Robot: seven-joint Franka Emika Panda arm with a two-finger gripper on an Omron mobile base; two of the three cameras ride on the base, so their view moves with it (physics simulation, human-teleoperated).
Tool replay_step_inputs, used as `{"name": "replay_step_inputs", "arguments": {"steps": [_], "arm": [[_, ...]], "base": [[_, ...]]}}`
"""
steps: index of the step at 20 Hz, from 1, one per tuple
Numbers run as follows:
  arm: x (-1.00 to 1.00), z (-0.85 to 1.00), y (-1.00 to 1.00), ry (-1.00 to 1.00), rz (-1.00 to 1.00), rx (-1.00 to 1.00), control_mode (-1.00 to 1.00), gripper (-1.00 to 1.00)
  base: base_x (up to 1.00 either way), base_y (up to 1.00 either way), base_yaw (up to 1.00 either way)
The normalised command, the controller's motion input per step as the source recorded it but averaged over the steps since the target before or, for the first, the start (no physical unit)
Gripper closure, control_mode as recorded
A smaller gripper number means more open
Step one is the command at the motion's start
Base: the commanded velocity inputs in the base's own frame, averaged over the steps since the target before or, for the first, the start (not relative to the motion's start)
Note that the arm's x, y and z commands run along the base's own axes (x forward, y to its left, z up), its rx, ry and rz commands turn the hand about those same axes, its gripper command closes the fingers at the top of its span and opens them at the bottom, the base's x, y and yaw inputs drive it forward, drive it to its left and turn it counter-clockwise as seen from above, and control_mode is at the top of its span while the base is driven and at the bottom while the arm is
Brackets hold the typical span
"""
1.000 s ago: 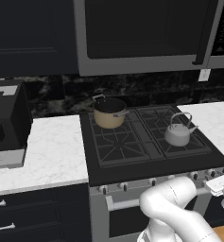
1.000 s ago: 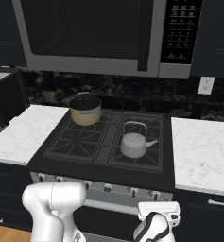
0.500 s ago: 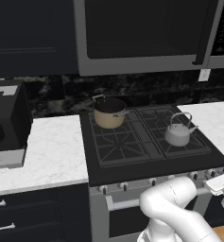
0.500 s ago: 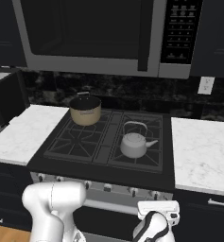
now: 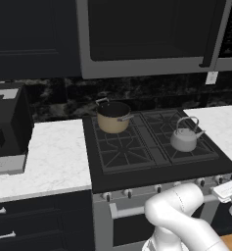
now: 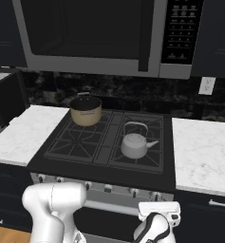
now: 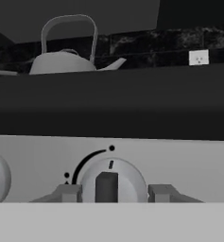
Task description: Pick the kettle from the counter and place it on a stove burner. Then turn the burner on.
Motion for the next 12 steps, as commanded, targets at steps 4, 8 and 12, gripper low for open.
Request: {"name": "replay_step_inputs", "arguments": {"steps": [4, 8, 12], "arm": [[0.0, 0.0, 0.0, -0.17, 0.06, -0.15, -1.0, 1.0], [0.0, 0.0, 0.0, -0.26, 0.19, -0.27, -1.0, 1.0], [0.0, 0.0, 0.0, -0.24, 0.22, -0.29, -1.0, 1.0]], "base": [[0.0, 0.0, 0.0], [0.0, 0.0, 0.0], [0.0, 0.0, 0.0]]}}
